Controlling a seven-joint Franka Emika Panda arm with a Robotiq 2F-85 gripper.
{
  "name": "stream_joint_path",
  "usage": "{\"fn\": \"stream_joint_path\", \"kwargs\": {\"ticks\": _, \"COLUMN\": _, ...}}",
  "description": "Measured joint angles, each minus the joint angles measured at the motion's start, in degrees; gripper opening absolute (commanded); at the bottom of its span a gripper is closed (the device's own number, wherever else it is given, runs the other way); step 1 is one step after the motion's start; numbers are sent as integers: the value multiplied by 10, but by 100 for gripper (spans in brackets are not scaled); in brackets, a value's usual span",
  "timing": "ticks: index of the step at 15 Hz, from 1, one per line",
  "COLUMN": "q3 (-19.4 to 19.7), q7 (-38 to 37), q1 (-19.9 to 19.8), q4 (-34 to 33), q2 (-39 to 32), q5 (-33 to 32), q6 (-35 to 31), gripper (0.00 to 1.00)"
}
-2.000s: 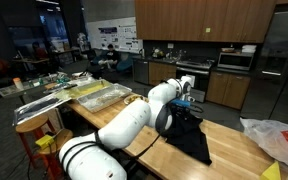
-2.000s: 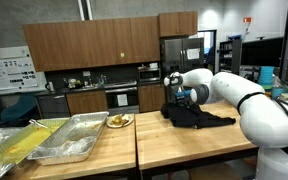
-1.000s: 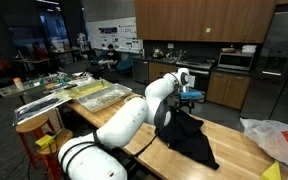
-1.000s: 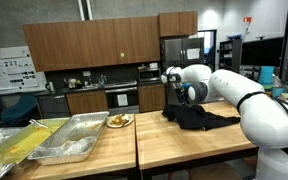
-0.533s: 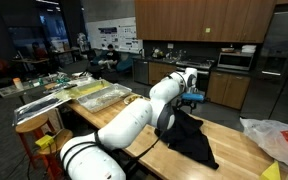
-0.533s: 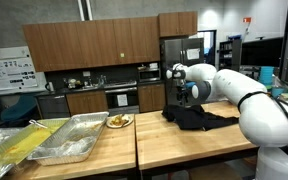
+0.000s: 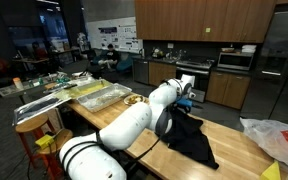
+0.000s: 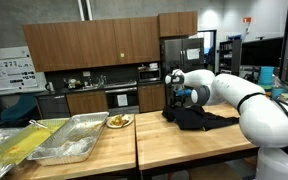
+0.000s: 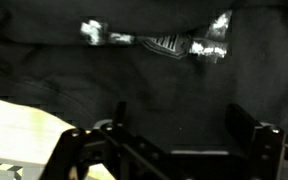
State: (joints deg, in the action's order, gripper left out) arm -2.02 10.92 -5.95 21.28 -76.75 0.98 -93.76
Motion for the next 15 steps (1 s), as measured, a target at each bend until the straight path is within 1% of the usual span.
{"fn": "stream_joint_path", "kwargs": {"ticks": 3, "q3": 0, "q7": -108, "q1": 23, "q4": 0, "q2": -26, "q5": 3, "q6": -64, "gripper": 100}}
{"fn": "stream_joint_path", "kwargs": {"ticks": 5, "q3": 1, "q7": -182, "q1": 41, "q4": -2, "q2": -39, "q5": 2, "q6": -94, "gripper": 100}}
{"fn": "stream_joint_path", "kwargs": {"ticks": 7, "q3": 0, "q7": -221, "q1": 63, "q4": -1, "q2": -41, "q5": 3, "q6": -115, "gripper": 100}}
{"fn": "stream_joint_path", "kwargs": {"ticks": 10, "q3": -1, "q7": -226, "q1": 106, "q4": 0, "q2": -43, "q5": 3, "q6": -150, "gripper": 100}}
{"fn": "stream_joint_path", "kwargs": {"ticks": 15, "q3": 2, "q7": -165, "q1": 192, "q4": 0, "q2": -43, "q5": -21, "q6": -158, "gripper": 100}}
